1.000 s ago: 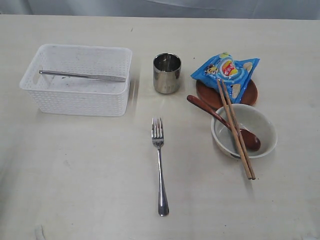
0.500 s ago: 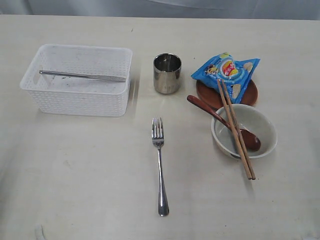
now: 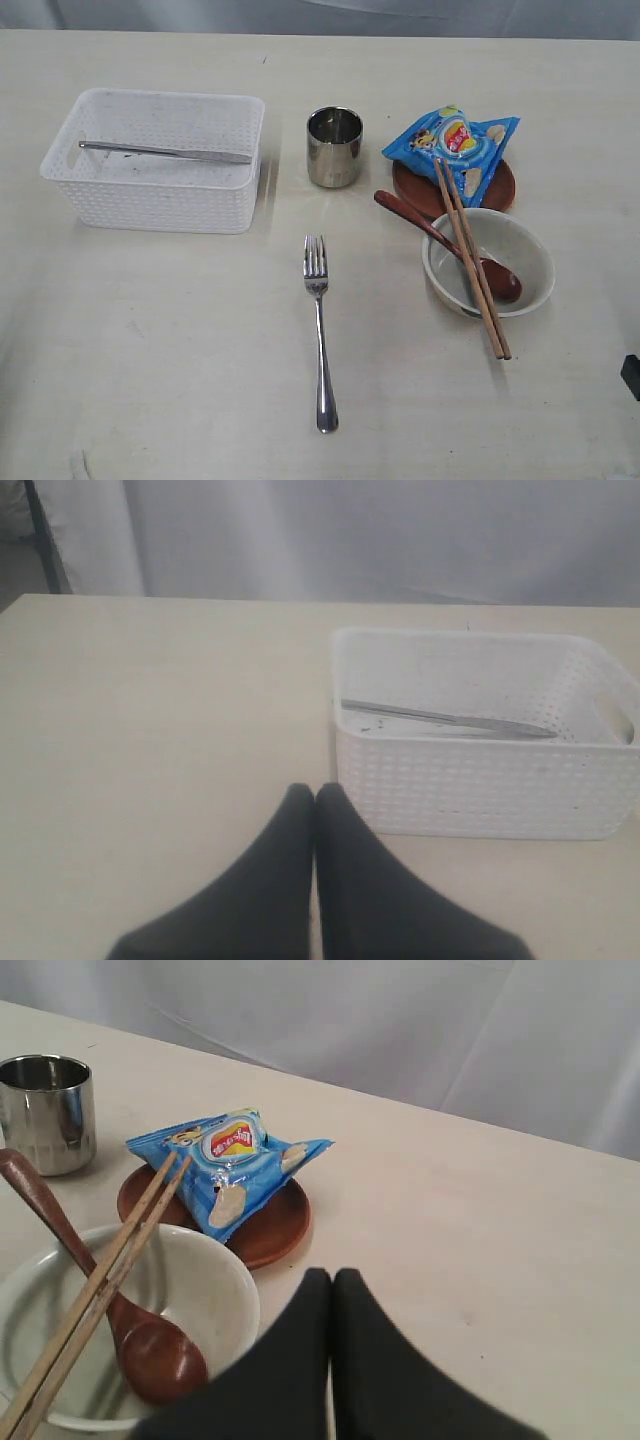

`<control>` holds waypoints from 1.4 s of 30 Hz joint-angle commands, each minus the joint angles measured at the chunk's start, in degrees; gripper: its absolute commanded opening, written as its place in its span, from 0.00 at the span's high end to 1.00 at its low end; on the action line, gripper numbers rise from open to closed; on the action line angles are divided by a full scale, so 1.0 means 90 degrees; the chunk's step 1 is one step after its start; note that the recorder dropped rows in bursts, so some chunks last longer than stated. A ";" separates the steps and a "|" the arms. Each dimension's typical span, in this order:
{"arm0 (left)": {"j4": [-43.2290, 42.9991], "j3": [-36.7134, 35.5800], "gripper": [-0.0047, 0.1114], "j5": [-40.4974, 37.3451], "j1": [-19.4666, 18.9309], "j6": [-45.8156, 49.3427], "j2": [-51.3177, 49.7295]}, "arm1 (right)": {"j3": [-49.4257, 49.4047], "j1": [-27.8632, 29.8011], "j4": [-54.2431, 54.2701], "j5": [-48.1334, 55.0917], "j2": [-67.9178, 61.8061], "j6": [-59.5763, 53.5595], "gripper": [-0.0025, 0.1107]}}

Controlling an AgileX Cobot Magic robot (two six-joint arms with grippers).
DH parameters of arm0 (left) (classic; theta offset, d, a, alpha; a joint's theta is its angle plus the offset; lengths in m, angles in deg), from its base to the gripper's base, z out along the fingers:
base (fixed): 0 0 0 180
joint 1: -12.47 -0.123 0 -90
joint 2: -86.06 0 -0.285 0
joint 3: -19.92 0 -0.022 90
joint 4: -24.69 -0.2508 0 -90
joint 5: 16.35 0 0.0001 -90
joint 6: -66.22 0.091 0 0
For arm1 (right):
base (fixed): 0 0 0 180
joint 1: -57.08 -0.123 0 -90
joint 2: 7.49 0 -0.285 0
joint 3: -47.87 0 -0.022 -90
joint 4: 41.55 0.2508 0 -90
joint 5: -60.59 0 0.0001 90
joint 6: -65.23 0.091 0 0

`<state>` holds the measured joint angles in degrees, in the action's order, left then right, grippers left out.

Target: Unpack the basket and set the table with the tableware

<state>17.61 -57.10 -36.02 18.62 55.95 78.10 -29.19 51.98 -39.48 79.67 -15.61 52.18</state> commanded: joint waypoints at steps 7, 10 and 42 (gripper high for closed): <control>-0.0004 -0.0022 0.96 -0.0003 -0.0027 0.0000 0.0019 | -0.0017 0.0038 0.0046 -0.0015 0.0037 0.0044 0.98; -0.0004 -0.0022 0.96 -0.0003 -0.0027 0.0000 0.0019 | -0.0017 0.0038 0.0046 -0.0012 0.0037 0.0044 0.98; -0.0976 -0.0022 0.96 0.1915 -0.0027 -0.1300 0.0019 | -0.0017 0.0038 0.0046 -0.0012 0.0037 0.0139 0.98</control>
<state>-0.96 -57.10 -24.13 18.62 54.40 78.10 -29.19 51.98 -39.48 79.67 -15.61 53.21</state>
